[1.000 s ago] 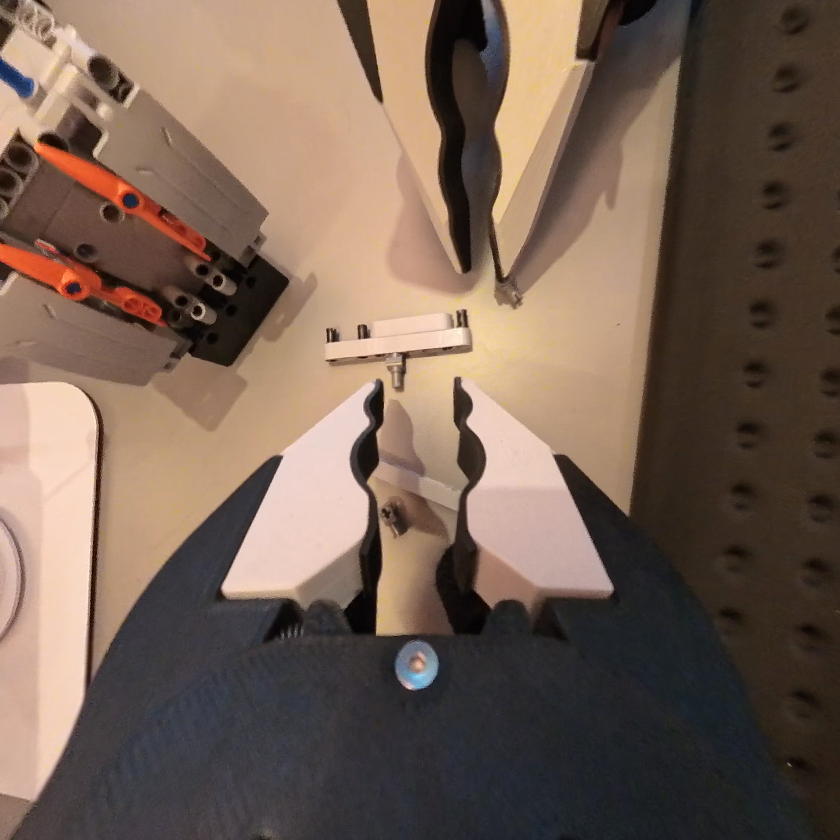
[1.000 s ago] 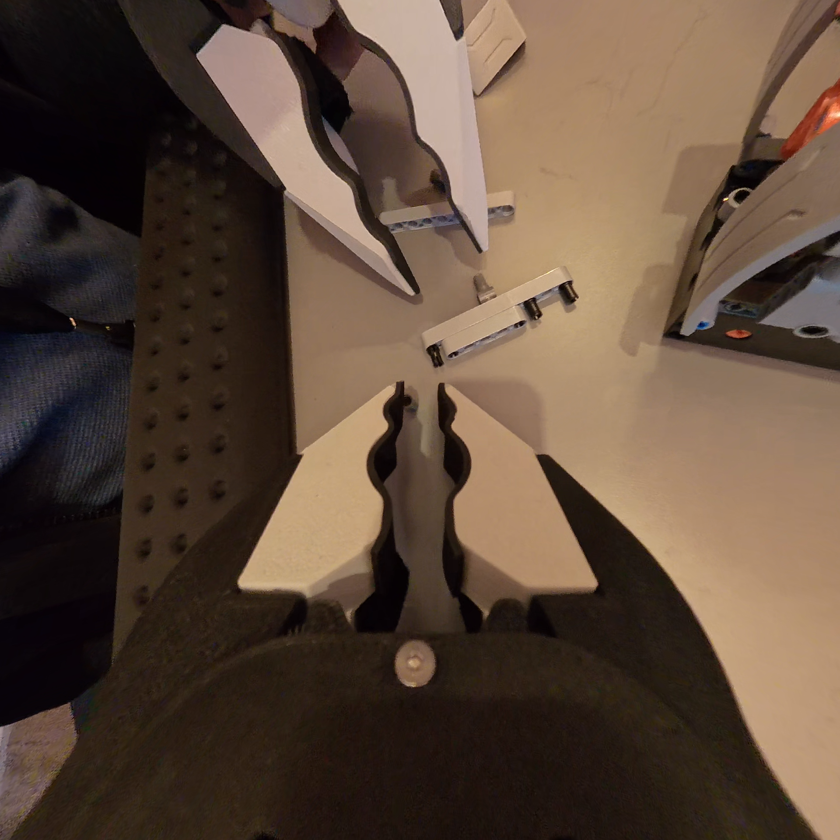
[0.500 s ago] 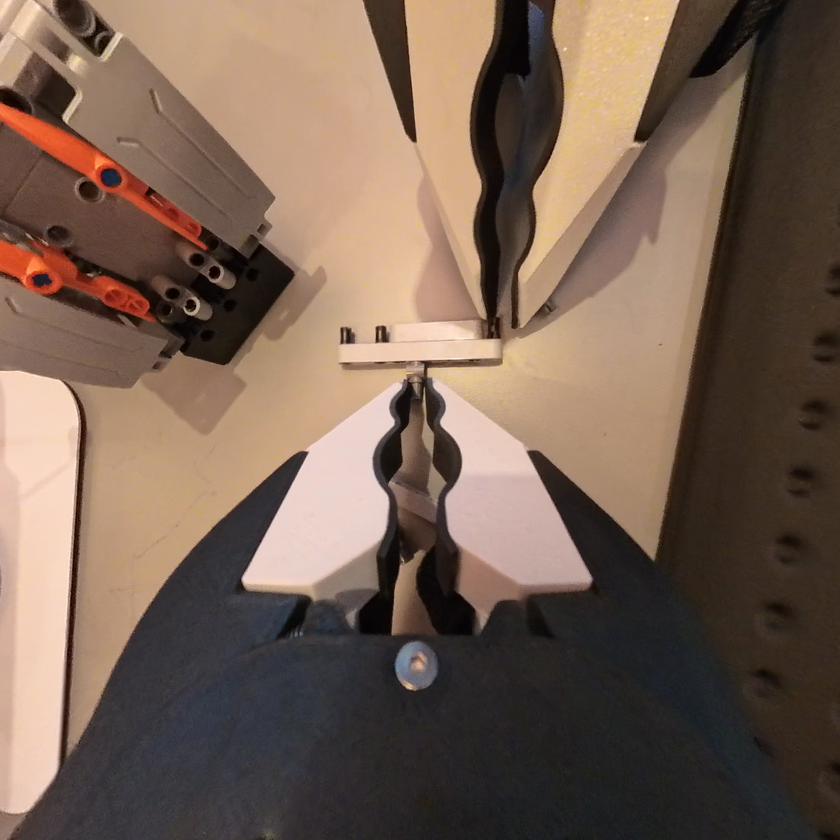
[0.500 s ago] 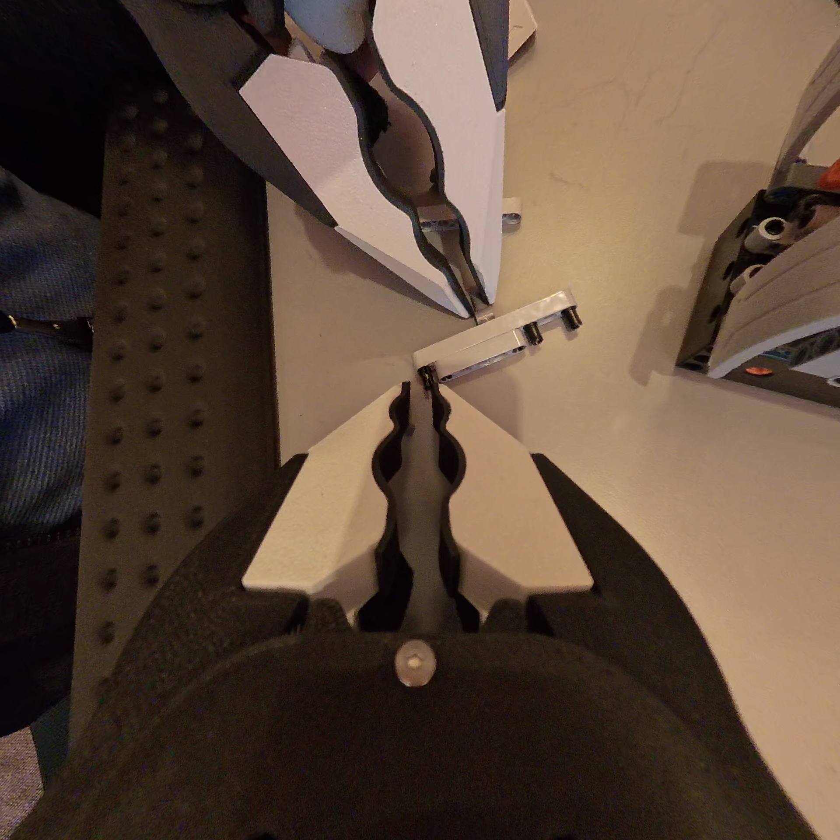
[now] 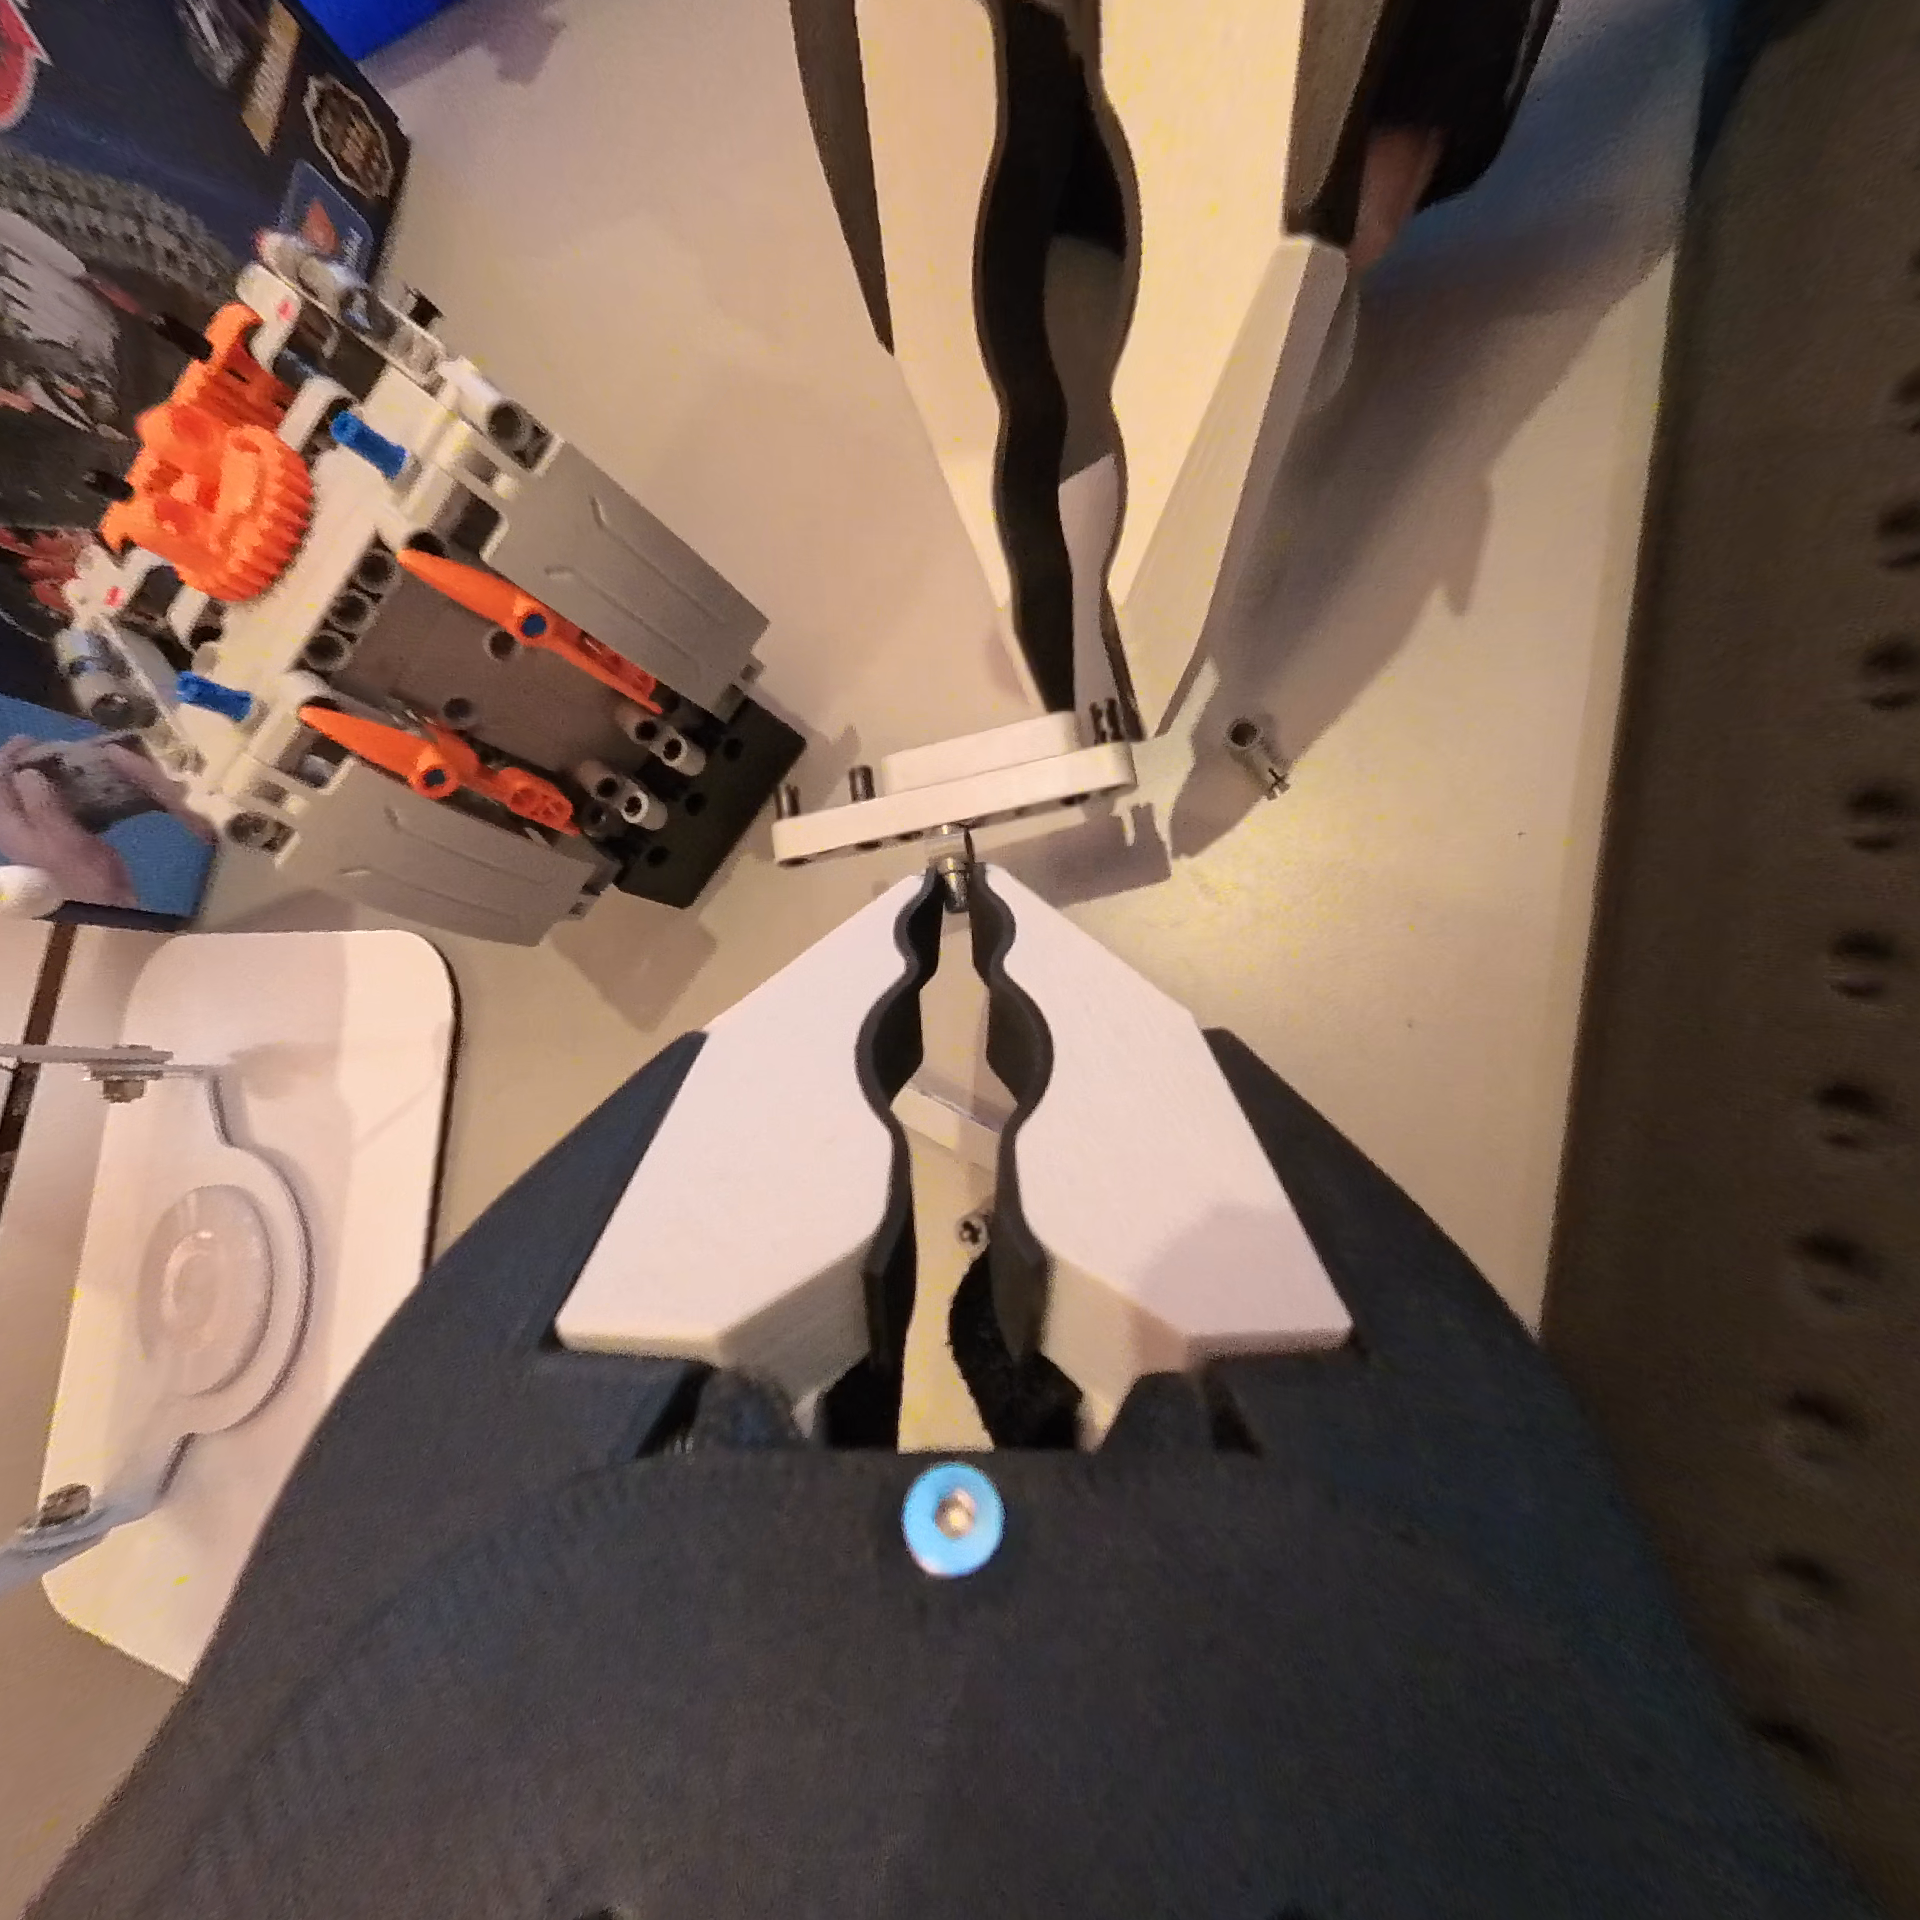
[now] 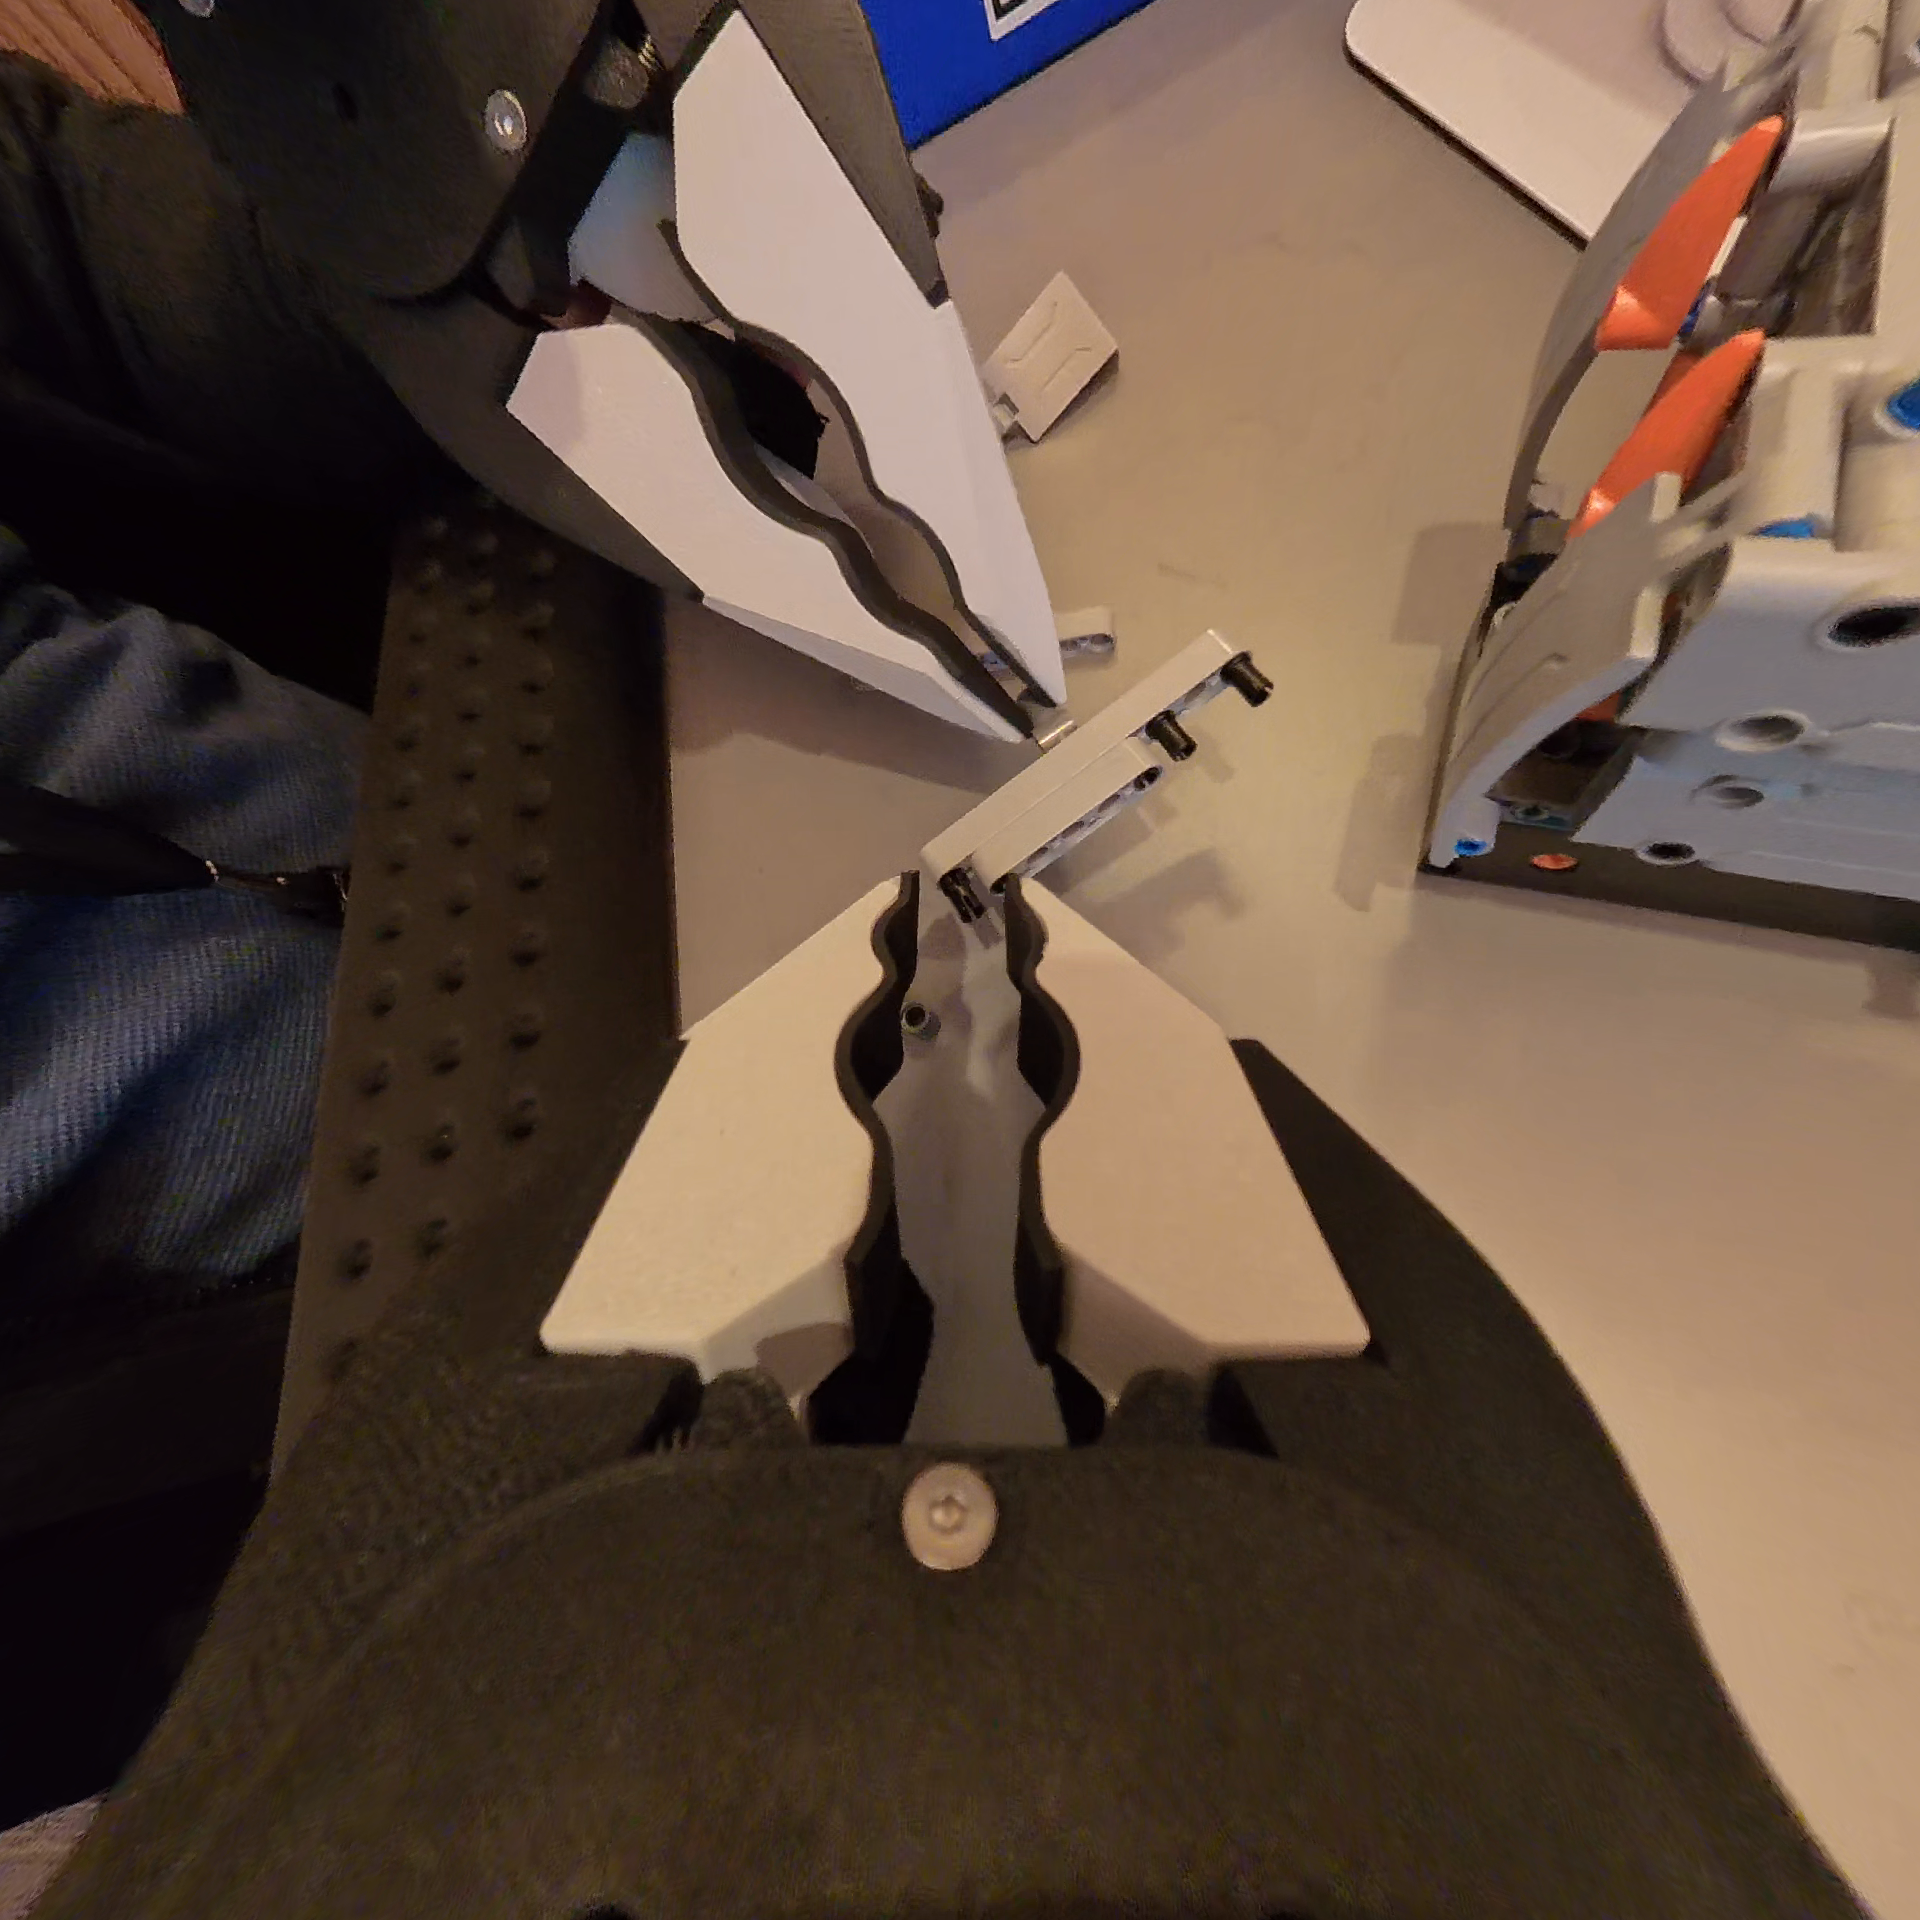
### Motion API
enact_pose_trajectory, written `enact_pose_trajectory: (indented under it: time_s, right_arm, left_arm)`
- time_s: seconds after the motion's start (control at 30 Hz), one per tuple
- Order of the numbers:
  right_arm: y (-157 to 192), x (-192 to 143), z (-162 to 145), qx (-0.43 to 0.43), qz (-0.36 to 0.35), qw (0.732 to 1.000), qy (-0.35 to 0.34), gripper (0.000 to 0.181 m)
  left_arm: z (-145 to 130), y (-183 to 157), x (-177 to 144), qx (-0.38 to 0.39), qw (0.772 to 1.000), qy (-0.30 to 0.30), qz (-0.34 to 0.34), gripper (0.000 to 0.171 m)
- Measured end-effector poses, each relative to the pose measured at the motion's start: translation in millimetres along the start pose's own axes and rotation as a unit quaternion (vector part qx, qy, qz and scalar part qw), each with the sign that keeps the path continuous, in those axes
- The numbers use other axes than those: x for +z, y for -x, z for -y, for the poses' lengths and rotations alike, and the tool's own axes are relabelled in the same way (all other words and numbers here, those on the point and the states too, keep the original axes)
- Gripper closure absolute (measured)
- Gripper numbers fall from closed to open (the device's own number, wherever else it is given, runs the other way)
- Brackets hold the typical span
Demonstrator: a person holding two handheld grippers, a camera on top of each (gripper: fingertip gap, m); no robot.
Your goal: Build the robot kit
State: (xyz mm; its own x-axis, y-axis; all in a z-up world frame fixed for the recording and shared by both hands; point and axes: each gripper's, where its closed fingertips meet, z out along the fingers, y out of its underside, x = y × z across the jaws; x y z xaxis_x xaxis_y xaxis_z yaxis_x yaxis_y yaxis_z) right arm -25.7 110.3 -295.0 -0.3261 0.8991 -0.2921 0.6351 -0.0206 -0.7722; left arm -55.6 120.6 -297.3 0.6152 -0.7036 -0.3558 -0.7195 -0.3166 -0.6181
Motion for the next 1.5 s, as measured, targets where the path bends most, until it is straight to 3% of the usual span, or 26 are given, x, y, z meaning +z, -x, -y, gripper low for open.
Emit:
enact_pose_trajectory:
  time_s: [0.63, 1.5]
  right_arm:
    - [7, -10, 26, -0.083, -0.035, 0.994, -0.056, 0.175]
    - [6, -20, 37, -0.112, -0.062, 0.988, -0.092, 0.174]
  left_arm:
    - [10, 10, -15, -0.03, 0.998, -0.05, 0.003, 0.169]
    - [21, 8, -24, -0.051, 0.994, -0.095, -0.022, 0.169]
